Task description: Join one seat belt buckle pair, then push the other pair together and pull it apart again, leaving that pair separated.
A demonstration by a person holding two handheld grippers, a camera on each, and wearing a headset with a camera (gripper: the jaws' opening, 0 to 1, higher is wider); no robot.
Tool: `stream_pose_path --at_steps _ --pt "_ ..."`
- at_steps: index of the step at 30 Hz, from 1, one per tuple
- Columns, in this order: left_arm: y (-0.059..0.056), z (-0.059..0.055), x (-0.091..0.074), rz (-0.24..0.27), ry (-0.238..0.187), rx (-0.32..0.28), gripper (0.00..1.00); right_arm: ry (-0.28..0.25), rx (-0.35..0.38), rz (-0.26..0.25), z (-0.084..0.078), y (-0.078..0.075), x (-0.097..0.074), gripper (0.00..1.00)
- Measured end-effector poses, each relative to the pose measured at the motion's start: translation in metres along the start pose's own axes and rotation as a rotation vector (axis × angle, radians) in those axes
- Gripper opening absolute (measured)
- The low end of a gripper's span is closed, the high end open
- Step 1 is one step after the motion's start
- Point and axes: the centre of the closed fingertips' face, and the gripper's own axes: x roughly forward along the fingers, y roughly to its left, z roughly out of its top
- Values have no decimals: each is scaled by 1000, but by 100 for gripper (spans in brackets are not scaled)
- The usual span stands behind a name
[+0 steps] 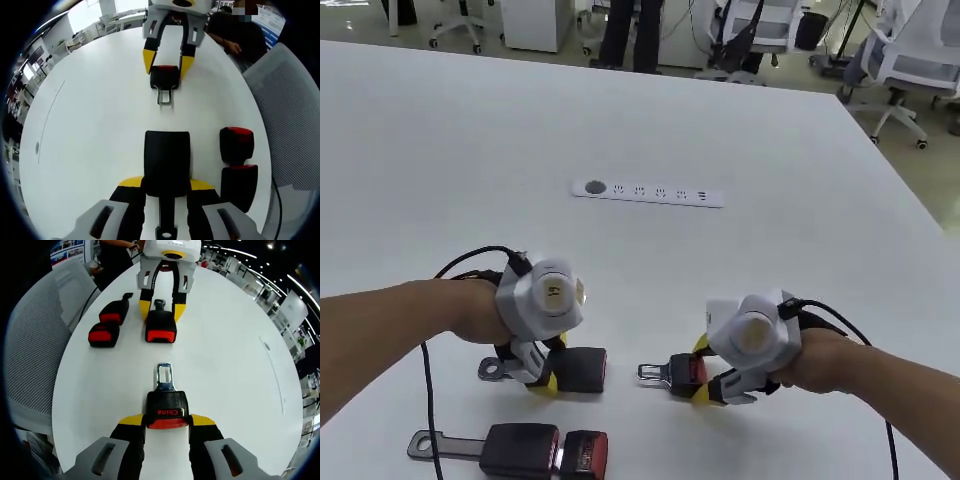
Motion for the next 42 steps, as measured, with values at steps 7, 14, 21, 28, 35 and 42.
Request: stream_pose_path --at_steps 7,14,21,28,35,42 --pt "-1 2 -1 -2 5 3 33 8 3 -1 -10 -1 -5 30" --pt "-2 2 -1 -3 9 12 33 13 -1 1 -13 2 -9 30" --pt "-1 2 0 -2 19 21 33 20 -9 3 -19 2 -11 31" --pt "1 1 -1 9 33 11 34 12 -4 -12 -19 1 -16 32" --pt "-2 0 -3 22 33 8 38 -3 22 -34 -18 -2 -25 37" --pt "6 -5 -12 63 -19 -74 39 -8 31 -40 -20 -1 -29 41"
